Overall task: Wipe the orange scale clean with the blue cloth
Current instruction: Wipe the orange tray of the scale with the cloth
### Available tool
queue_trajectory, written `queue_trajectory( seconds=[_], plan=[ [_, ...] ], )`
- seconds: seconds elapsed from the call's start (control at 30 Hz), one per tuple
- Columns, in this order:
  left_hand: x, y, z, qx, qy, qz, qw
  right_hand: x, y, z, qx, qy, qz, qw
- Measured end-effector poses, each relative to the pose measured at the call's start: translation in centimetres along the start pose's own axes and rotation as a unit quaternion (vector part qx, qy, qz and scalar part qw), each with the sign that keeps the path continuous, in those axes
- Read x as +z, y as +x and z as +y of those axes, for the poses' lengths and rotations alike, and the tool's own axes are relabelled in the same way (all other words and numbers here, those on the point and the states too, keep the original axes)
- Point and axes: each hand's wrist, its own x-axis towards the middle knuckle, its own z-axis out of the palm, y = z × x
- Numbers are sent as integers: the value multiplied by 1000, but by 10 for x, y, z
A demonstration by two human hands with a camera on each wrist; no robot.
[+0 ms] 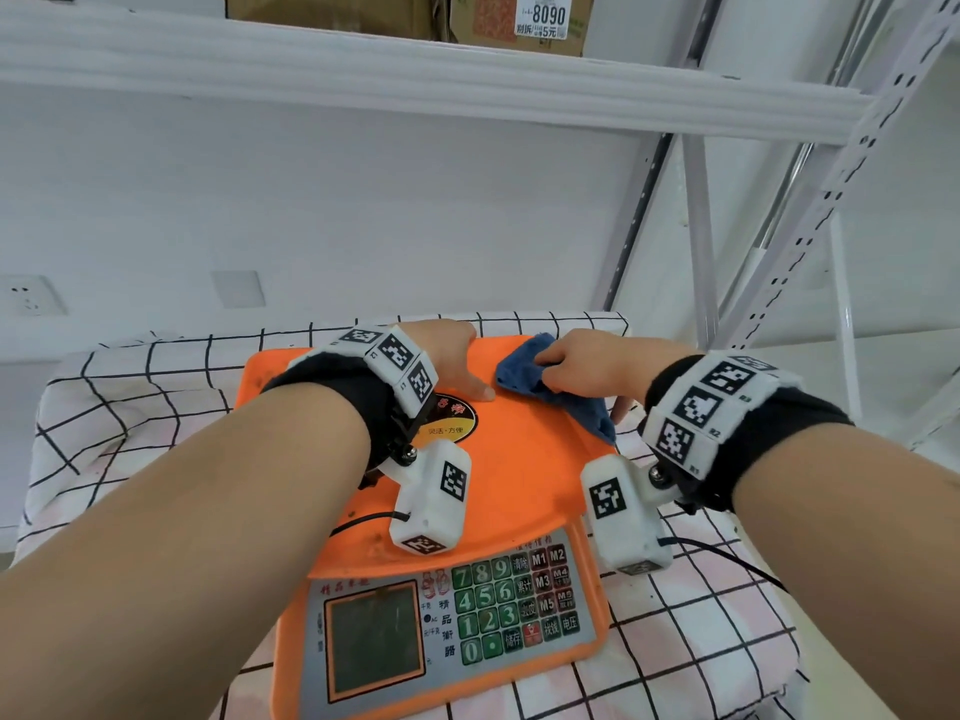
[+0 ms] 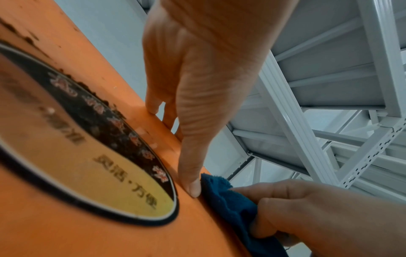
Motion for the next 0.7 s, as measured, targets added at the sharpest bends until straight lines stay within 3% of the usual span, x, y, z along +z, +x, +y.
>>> queue_trajectory(
  seconds=[0.27, 0.7],
  plan=[
    [0, -1, 1, -4, 6, -1, 1000, -6, 17, -14, 22, -104, -4, 994],
    [-8, -4, 8, -1, 31, -18, 999, 8, -38, 0, 30, -29, -27, 999]
  ],
)
